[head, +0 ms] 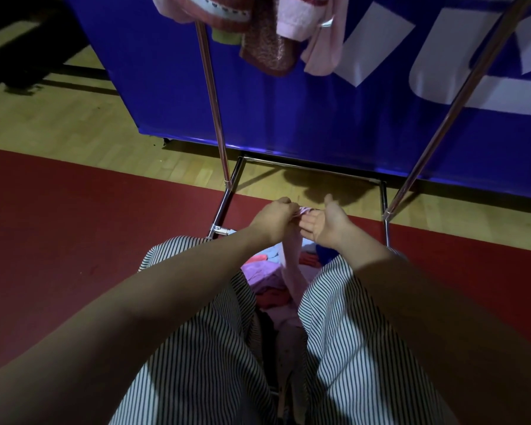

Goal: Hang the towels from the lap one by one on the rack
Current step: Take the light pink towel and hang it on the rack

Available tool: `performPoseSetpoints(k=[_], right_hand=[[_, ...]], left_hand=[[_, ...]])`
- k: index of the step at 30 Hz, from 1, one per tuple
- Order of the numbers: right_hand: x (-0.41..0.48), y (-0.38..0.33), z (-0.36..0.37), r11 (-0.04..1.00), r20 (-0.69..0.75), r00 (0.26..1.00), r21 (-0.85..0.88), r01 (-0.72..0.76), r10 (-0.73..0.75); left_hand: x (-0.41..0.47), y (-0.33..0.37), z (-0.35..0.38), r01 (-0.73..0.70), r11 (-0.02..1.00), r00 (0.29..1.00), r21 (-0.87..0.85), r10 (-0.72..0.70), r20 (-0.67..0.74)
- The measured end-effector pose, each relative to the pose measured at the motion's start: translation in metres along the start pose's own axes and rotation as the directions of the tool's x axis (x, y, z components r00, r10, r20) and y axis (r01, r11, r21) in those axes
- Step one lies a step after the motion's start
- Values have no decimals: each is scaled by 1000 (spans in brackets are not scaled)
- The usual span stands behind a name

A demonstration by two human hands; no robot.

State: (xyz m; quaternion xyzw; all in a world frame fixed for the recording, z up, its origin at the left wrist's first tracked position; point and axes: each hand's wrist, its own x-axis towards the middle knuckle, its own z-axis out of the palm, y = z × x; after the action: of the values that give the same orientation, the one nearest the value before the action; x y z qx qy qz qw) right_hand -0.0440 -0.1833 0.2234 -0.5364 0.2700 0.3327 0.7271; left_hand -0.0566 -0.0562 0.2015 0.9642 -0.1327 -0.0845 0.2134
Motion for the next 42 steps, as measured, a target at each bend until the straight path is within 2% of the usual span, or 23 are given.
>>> performPoseSetpoints(k=[3,5,7,8,9,11,13,15,21,23,27,29,32,36,37,40,42], right_hand=[[-2,1,-5,973,-45,999,-227,-27,18],[-6,2,-6,895,-102,995,-444,-48,3],[-7,3,-5,770,-165,981,-637,-29,-100],[-5,3,-6,691,-145,974,-723,17,-176],[-3,6,-7,599,-93,965,-797,76,-246],[0,11,-10,350,54,936,-919,183,-348],[2,13,-13,173,160,921,-957,233,-356],[5,12,-19,48,220,910,-966,253,-352],[13,9,-28,-152,289,900,-956,252,-327],[14,10,-30,-141,300,895,-953,267,-331],[15,14,-31,154,304,909,-921,357,-284],[12,15,-30,199,274,921,-922,333,-276],[10,15,-29,232,219,902,-919,319,-372],[5,9,-35,413,104,845,-837,359,-525],[5,7,-37,411,95,840,-839,356,-535],[-1,0,-44,293,83,821,-910,293,-564],[-6,-7,-46,305,35,792,-912,275,-609]], left_hand=[[0,-5,-3,-29,1000,998,-7,29,63],[1,-10,-5,7,999,998,-42,-4,56],[1,-12,-8,32,997,999,-71,-30,33],[2,-12,-10,29,996,999,-81,-26,31],[2,-12,-11,21,996,999,-91,-17,43],[0,-10,-14,-10,990,996,-139,22,85],[-2,-12,-16,-33,977,989,-209,62,133],[-5,-14,-19,-58,969,982,-241,99,161],[-10,-27,-31,-115,979,986,-170,134,103],[-12,-32,-34,-116,982,990,-148,126,59],[-13,-38,-38,-168,977,985,-128,162,-60],[-12,-39,-37,-197,971,978,-132,185,-101],[-11,-39,-36,-192,971,970,-144,165,-178],[-15,-46,-36,-142,980,961,-138,103,-256],[-16,-46,-35,-134,982,962,-133,97,-254],[-22,-43,-33,-120,984,964,-135,83,-253],[-24,-38,-35,-100,980,954,-170,45,-297]])
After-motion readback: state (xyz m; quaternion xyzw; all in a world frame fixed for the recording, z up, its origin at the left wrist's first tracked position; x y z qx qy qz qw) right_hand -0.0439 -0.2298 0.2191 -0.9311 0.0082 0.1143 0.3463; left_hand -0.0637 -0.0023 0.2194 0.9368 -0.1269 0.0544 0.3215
